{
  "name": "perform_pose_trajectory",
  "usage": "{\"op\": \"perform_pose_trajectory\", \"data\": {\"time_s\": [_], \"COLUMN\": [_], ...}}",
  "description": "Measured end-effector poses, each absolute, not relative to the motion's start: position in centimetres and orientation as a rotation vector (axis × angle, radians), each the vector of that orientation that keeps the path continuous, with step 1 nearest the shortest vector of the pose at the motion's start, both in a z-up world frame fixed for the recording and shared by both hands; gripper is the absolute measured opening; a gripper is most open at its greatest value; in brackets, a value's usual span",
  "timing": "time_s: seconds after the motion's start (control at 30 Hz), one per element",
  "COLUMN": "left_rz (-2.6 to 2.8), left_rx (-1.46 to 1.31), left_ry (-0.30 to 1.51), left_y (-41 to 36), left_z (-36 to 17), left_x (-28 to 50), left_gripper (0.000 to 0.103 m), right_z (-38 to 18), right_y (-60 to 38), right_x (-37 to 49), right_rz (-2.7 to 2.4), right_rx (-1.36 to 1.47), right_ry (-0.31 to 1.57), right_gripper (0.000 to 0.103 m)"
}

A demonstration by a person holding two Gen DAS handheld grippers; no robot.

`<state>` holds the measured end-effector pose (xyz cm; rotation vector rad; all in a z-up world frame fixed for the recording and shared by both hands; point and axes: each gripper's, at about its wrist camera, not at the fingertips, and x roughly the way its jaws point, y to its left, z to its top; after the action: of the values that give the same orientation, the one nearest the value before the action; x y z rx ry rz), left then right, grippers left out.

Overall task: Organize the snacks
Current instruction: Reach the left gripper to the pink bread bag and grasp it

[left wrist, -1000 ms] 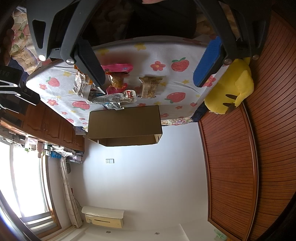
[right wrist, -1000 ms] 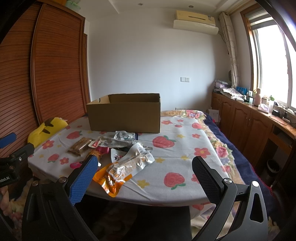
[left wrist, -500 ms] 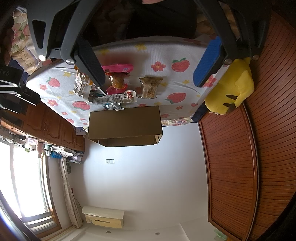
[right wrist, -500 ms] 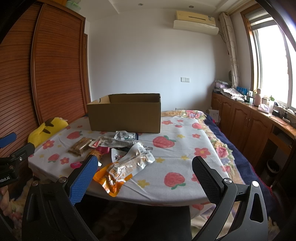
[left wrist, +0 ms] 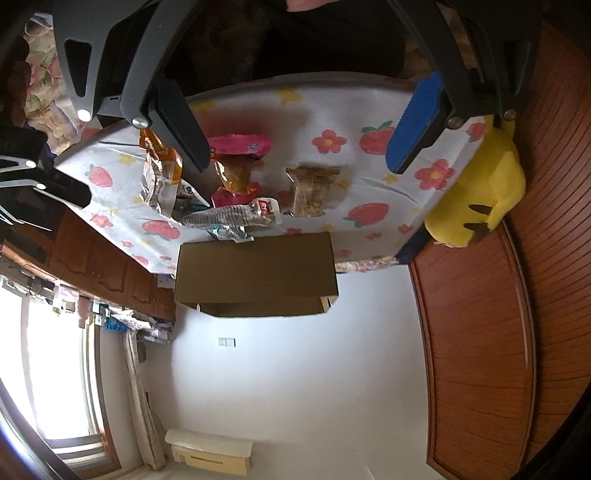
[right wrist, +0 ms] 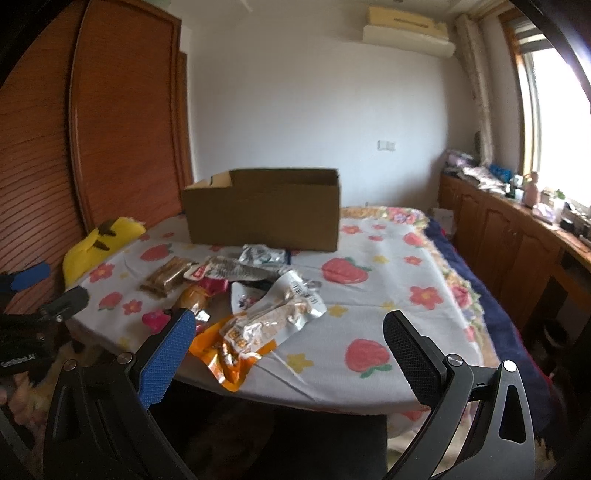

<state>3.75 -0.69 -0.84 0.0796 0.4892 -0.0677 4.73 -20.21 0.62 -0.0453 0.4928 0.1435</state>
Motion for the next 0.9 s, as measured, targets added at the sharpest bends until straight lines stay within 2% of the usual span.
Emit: {"op": "perform_pose_trajectory", "data": {"time_s": [0.9], "left_rz": [-0.179], "left_rx": [0.054], "left_ry": [0.637], "left_y": [-1.4], "left_z": [-4.5], "left_x": [10.9], "left_gripper": [0.097], "right_z": [-6.3], "right_y": [-19.1], "right_x": [16.6], "right_rz": [0.268], "right_rx": [0.047], "right_ry": [0.822], "right_gripper": [0.084]}}
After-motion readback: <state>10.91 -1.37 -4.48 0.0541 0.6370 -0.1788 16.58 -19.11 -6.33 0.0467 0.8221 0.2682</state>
